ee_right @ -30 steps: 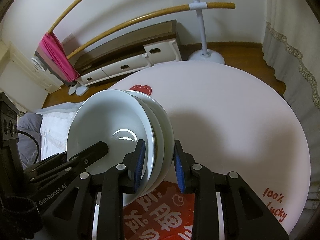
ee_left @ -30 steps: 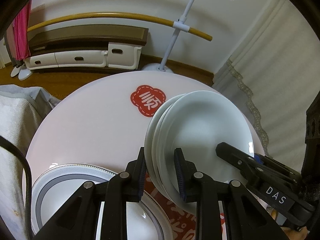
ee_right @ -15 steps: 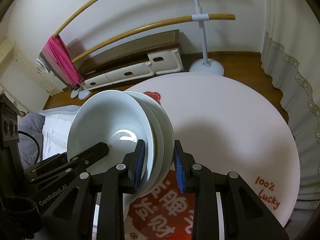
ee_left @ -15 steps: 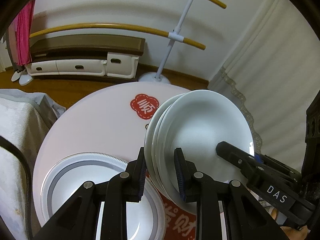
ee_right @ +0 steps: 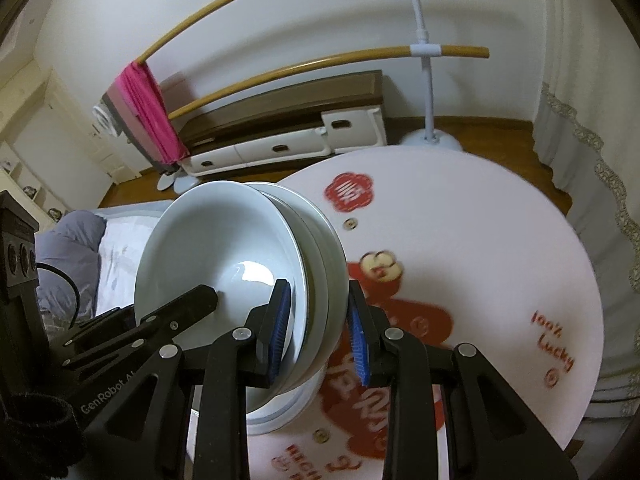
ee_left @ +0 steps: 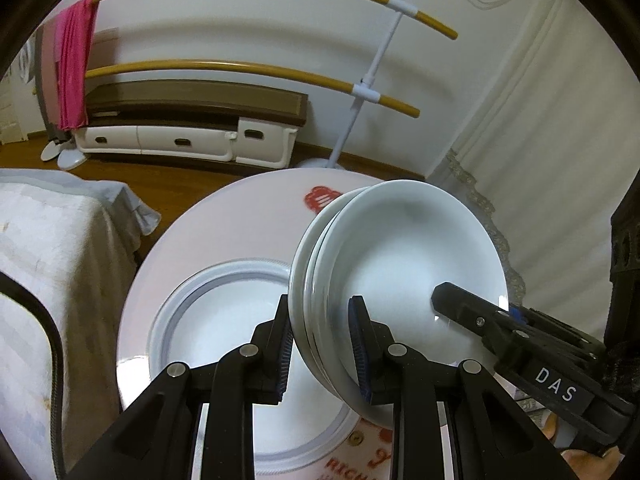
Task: Organize plates and bowls
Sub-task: 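Lift the nested bowls with both tools and carry them over the plates, then lower the nested bowls onto the plate stack and open both tools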
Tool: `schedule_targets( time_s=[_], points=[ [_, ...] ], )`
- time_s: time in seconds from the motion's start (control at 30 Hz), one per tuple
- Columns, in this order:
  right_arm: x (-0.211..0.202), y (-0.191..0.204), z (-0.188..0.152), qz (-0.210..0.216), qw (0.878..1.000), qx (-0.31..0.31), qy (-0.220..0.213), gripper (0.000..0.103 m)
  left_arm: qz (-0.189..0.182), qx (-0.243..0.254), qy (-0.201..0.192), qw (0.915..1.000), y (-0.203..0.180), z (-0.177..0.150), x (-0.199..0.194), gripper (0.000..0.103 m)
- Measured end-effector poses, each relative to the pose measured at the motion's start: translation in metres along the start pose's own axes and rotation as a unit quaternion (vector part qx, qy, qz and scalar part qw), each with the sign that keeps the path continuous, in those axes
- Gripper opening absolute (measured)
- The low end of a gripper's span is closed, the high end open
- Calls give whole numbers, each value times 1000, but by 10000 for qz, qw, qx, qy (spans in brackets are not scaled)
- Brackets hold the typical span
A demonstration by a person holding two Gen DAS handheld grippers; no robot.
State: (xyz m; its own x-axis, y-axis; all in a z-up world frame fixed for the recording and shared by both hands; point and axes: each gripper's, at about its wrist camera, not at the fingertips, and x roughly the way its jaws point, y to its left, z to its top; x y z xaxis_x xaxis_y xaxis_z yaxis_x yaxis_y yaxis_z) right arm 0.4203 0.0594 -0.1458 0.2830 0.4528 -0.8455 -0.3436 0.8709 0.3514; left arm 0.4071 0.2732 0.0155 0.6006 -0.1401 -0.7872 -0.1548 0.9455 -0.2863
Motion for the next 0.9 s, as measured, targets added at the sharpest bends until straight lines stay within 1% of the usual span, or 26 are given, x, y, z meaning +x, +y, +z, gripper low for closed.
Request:
schedule_targets(
  time_s=[0.23, 0.47, 0.6, 0.73, 0.9],
  points=[
    [3, 24, -24, 126, 9998, -41, 116, 28, 50, -158, 55, 9998, 21, -38, -25, 23],
    [17, 34, -47, 254, 9990, 33, 361, 28, 159, -246, 219, 9993, 39, -56, -30, 23],
    [27, 36, -54, 274, 9985, 49, 482, 28, 187, -311, 289, 9989, 41, -56, -24, 23],
    [35, 34, -58, 270, 9979, 62, 584, 28, 226, -328, 380, 9985, 38, -45, -9, 23],
    [44, 31, -57, 251, 9972, 75, 697, 28, 209, -352, 469, 9981, 39, -39, 1, 23]
  ],
)
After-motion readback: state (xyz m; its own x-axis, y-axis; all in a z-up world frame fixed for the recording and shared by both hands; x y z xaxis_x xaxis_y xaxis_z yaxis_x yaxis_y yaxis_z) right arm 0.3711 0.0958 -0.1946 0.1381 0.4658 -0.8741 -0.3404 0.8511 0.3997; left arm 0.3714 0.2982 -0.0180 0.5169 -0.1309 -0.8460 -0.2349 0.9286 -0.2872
